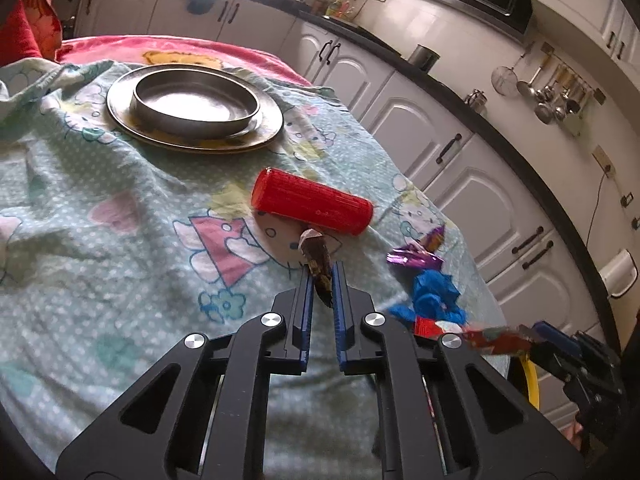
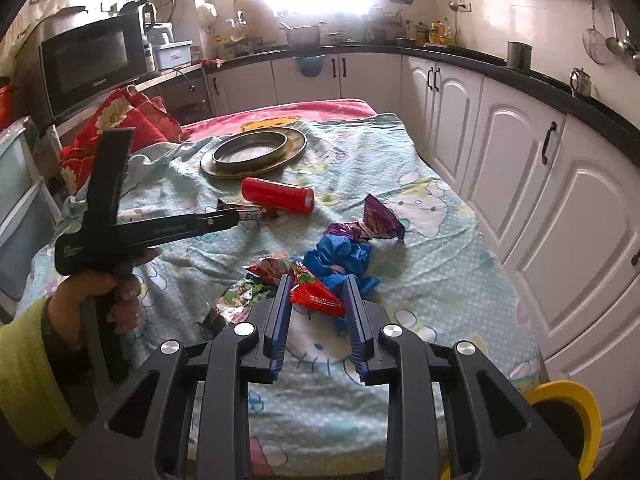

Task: Collect trash
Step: 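Carry the brown and red wrappers with both tools over the yellow bin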

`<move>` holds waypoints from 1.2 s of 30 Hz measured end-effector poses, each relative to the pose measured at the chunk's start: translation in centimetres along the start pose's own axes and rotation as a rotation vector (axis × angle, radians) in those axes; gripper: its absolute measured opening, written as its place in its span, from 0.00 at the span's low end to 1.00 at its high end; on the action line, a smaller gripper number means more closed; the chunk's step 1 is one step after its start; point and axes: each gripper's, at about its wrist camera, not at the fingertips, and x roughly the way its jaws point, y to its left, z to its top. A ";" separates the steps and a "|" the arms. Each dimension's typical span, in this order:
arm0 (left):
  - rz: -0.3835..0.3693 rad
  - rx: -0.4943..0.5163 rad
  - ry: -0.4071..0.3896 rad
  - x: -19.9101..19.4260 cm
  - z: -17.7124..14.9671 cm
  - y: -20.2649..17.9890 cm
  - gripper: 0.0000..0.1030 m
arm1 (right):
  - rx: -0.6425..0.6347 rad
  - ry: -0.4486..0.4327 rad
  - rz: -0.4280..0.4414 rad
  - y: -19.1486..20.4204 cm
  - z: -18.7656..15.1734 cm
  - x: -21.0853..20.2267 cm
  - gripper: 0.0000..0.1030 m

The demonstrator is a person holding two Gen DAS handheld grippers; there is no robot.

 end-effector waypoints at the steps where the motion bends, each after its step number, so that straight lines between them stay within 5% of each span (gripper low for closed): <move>1: -0.001 0.002 -0.002 -0.3 -0.1 0.0 0.05 | 0.008 0.003 0.002 -0.2 -0.2 -0.2 0.24; 36: -0.136 0.238 -0.027 -5.7 -3.2 -9.2 0.04 | 0.134 -0.087 -0.077 -3.9 -2.5 -8.0 0.24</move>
